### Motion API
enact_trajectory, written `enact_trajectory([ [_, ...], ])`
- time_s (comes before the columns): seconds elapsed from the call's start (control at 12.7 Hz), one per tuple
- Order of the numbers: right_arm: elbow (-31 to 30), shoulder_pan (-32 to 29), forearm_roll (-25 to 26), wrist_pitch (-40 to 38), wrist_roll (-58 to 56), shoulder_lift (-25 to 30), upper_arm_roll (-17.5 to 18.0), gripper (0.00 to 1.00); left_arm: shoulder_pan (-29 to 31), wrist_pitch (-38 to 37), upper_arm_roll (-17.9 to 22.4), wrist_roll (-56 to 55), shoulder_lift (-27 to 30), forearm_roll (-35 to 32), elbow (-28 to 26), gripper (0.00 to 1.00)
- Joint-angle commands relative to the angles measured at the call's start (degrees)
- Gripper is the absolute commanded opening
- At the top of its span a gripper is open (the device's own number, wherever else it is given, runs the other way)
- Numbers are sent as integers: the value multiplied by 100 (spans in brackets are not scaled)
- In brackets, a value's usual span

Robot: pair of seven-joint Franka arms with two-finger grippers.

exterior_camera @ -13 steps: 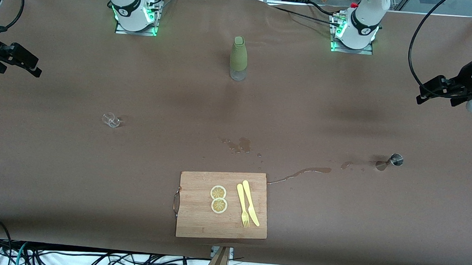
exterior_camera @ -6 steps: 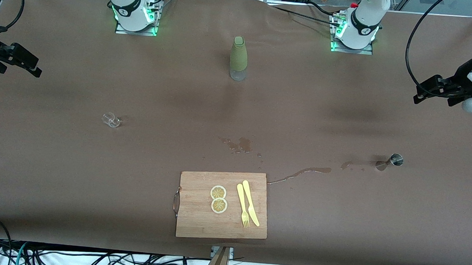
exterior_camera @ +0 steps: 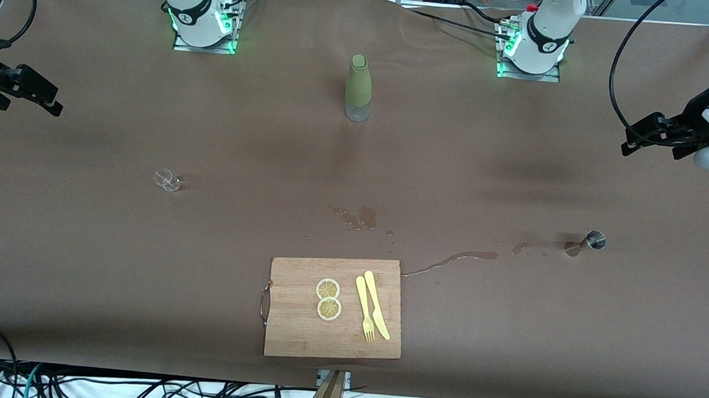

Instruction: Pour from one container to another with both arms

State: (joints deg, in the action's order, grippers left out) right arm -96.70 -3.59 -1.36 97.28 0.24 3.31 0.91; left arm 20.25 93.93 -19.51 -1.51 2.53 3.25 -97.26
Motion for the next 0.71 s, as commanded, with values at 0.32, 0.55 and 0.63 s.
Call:
enact_trajectory([
  [0.32, 2, 25, 83, -42, 99, 29, -21, 100, 338, -16, 122, 1028, -112, -79, 102, 100],
  [0.55, -6, 25, 83, -42, 99, 21, -21, 100, 514, 238, 140, 1686, -296, -70, 120, 100],
  [0.63, -6, 25, 83, -42, 99, 21, -21, 100, 611, 422, 149, 2107, -392, -53, 120, 100],
])
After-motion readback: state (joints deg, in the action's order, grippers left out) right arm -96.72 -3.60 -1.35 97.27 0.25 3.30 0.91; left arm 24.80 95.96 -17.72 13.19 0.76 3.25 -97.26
